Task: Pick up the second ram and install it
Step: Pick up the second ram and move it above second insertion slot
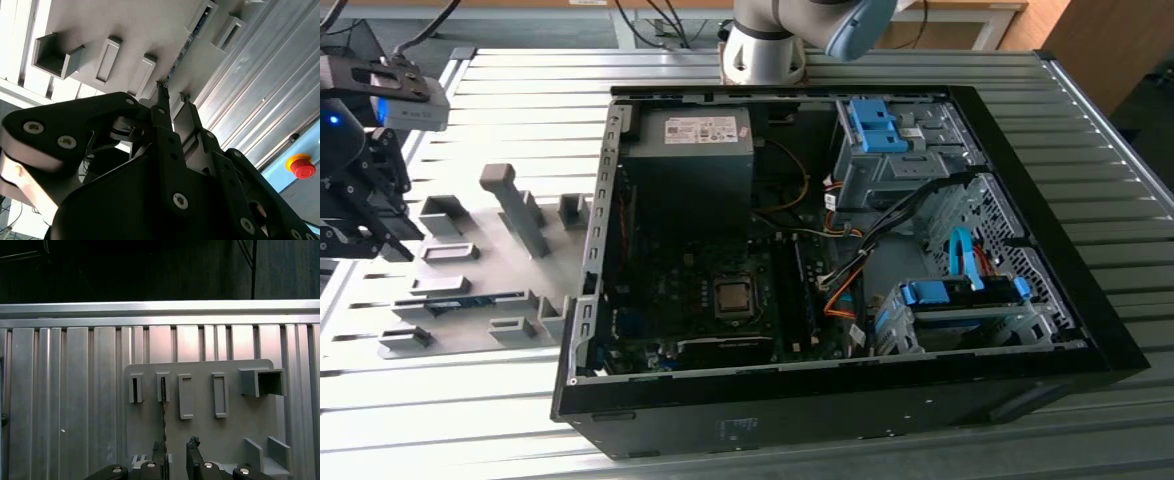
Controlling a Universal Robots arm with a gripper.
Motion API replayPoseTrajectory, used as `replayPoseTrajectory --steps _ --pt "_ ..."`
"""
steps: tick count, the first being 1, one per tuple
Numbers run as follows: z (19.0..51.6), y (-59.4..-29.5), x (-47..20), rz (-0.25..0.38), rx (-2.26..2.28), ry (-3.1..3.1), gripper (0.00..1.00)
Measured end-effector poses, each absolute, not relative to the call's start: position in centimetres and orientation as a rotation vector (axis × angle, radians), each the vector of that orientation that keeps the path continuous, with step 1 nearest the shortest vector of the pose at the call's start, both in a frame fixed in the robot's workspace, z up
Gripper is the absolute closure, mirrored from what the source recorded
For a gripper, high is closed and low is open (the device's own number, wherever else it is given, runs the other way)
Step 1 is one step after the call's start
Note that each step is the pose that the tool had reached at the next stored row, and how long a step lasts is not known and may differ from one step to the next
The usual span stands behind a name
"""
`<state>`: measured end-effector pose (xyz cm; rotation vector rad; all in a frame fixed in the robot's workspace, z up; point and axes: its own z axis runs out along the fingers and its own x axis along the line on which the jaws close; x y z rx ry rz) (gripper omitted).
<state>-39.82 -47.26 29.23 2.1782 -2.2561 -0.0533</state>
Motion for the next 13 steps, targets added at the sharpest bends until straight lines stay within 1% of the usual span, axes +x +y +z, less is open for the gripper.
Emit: replayPoseTrajectory --steps 13 --pt "29.06 -47.27 -39.82 -0.052 2.178 -2.255 0.68"
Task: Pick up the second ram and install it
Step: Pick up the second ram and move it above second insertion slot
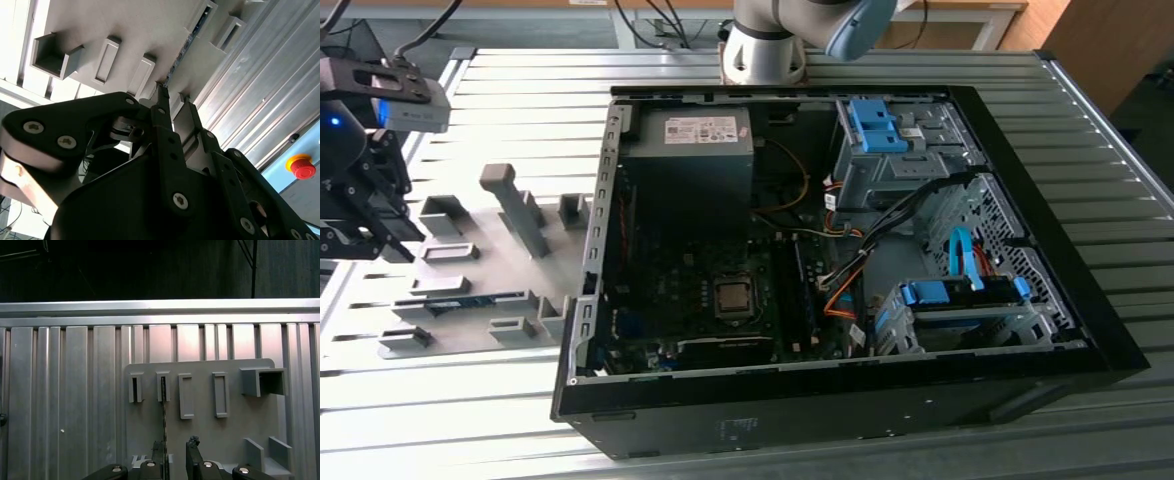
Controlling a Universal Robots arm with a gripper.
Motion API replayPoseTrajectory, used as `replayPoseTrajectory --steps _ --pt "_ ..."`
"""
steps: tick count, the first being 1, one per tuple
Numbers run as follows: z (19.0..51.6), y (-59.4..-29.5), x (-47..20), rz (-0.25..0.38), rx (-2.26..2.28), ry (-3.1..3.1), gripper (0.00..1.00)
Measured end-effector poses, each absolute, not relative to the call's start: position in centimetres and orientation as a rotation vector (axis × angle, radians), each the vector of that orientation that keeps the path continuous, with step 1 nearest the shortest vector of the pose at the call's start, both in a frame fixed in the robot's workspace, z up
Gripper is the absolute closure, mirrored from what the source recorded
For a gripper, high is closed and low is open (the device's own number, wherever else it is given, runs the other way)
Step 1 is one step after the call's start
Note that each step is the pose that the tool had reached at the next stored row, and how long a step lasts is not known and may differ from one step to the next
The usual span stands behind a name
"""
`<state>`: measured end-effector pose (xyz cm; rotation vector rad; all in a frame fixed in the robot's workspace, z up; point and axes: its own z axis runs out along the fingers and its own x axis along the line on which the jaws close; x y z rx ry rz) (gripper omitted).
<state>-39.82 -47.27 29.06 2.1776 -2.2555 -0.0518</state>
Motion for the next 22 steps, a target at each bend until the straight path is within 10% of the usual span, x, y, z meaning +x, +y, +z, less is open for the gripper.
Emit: replayPoseTrajectory --steps 22 --pt "27.9 -47.3 -39.8 -0.046 2.175 -2.253 0.68"
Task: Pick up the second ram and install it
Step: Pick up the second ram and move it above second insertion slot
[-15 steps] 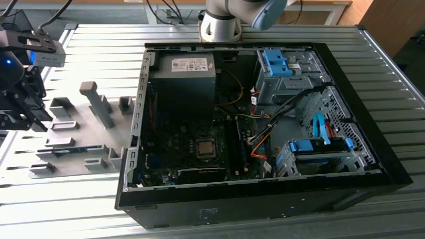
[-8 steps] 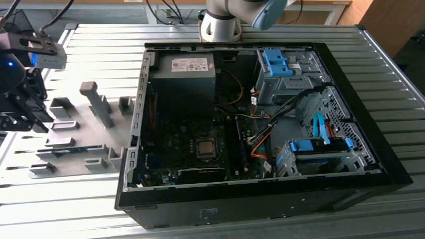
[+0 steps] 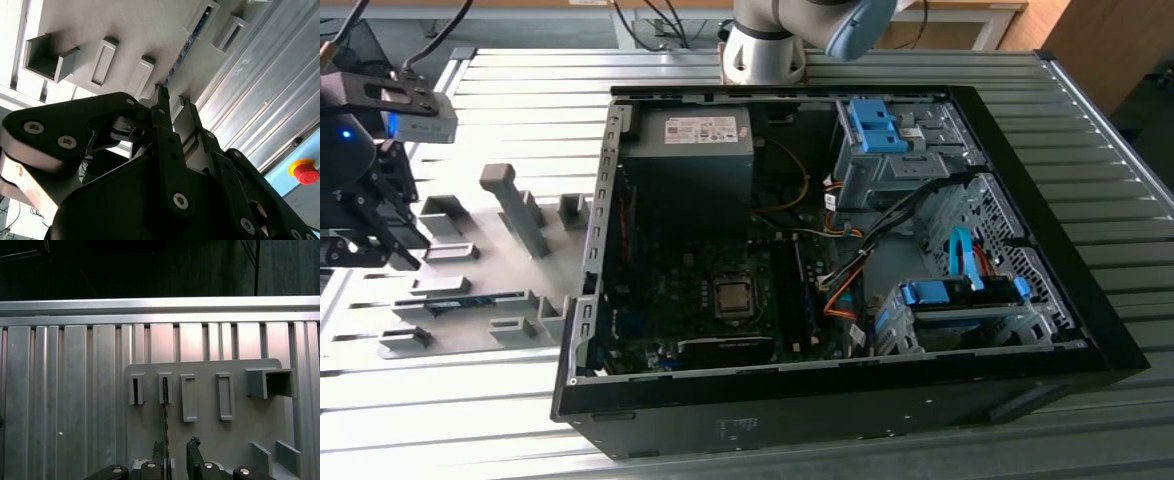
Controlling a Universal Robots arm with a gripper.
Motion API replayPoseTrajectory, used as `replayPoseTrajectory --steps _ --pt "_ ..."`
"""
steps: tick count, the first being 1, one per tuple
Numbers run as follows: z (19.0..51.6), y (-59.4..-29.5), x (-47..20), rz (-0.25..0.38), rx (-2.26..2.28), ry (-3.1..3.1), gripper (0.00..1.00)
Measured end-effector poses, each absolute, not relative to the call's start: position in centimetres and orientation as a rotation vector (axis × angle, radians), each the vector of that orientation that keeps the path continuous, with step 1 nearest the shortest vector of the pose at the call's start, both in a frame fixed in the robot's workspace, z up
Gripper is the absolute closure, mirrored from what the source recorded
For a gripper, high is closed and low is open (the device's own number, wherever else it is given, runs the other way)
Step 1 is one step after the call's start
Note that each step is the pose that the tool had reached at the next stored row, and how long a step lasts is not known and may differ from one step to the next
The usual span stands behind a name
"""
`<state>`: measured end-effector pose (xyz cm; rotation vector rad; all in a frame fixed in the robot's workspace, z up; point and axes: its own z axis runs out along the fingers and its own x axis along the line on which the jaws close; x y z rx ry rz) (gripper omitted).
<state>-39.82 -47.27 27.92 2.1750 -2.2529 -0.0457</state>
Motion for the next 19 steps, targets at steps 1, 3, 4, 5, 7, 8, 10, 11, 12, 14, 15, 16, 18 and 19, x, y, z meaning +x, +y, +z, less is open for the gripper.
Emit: replayPoseTrajectory --steps 1,3,4,5,7,8,10,11,12,14,15,16,18,19 --pt "27.8 -47.3 -39.8 -0.046 2.175 -2.253 0.68" --pt "27.7 -47.3 -39.8 -0.046 2.175 -2.253 0.68" --pt "27.6 -47.3 -39.8 -0.046 2.175 -2.253 0.68" --pt "27.6 -47.3 -39.8 -0.046 2.175 -2.253 0.68" --pt "27.5 -47.3 -39.8 -0.046 2.175 -2.253 0.68" --pt "27.4 -47.3 -39.8 -0.046 2.175 -2.253 0.68" --pt "27.3 -47.3 -39.8 -0.046 2.175 -2.253 0.67" --pt "27.2 -47.3 -39.8 -0.046 2.175 -2.253 0.67" --pt "27.2 -47.3 -39.8 -0.046 2.175 -2.253 0.61" --pt "27.1 -47.3 -39.8 -0.046 2.175 -2.253 0.61" --pt "27.0 -47.3 -39.8 -0.046 2.175 -2.253 0.61" --pt "26.9 -47.3 -39.8 -0.045 2.175 -2.253 0.61" --pt "26.7 -47.3 -39.8 -0.045 2.175 -2.253 0.61" --pt "26.7 -47.3 -39.8 -0.045 2.175 -2.253 0.61"
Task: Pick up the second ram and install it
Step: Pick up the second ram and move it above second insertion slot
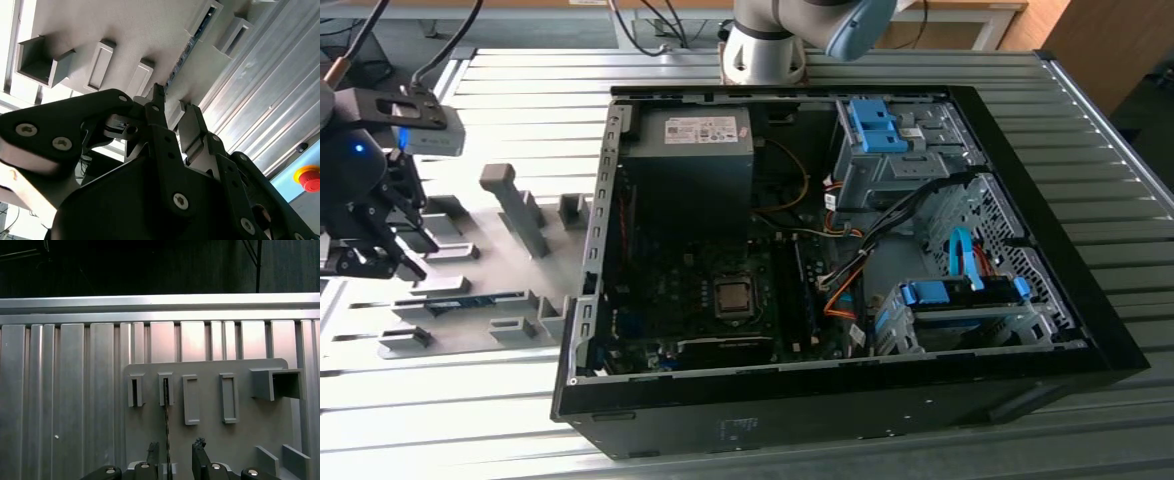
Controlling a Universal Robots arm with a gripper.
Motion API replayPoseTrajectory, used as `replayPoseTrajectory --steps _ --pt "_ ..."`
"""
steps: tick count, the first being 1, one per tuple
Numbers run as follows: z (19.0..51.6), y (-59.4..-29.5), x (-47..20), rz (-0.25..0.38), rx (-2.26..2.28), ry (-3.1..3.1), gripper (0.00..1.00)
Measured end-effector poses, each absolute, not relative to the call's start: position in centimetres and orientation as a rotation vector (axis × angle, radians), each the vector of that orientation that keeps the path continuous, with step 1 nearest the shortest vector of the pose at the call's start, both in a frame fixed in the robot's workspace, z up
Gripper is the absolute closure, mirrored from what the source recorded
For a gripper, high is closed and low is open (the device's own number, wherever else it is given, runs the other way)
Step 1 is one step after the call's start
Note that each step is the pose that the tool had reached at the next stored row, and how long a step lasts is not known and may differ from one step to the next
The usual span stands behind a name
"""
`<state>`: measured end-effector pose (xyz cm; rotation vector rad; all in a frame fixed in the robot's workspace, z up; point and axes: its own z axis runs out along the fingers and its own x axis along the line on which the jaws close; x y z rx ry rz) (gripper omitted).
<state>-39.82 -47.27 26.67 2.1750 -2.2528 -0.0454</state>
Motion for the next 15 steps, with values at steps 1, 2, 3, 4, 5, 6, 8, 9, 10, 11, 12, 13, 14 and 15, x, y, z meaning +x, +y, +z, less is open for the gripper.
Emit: replayPoseTrajectory --steps 1,2,3,4,5,6,8,9,10,11,12,13,14,15 --pt "26.6 -47.3 -39.8 -0.045 2.175 -2.253 0.61" --pt "26.5 -47.3 -39.8 -0.045 2.175 -2.253 0.61" --pt "26.4 -47.3 -39.8 -0.045 2.175 -2.253 0.61" --pt "26.3 -47.3 -39.8 -0.045 2.175 -2.253 0.61" --pt "26.3 -47.3 -39.8 -0.045 2.175 -2.253 0.61" --pt "26.2 -47.3 -39.8 -0.045 2.175 -2.253 0.61" --pt "25.9 -47.3 -39.8 -0.045 2.175 -2.253 0.61" --pt "25.8 -47.3 -39.8 -0.045 2.175 -2.253 0.61" --pt "25.7 -47.3 -39.8 -0.045 2.175 -2.253 0.61" --pt "25.5 -47.3 -39.8 -0.045 2.176 -2.252 0.61" --pt "25.3 -47.4 -39.8 -0.045 2.178 -2.250 0.61" --pt "25.1 -47.4 -39.8 -0.045 2.181 -2.247 0.61" --pt "25.0 -47.5 -39.8 -0.045 2.185 -2.242 0.61" --pt "24.9 -47.5 -39.8 -0.046 2.190 -2.238 0.61"
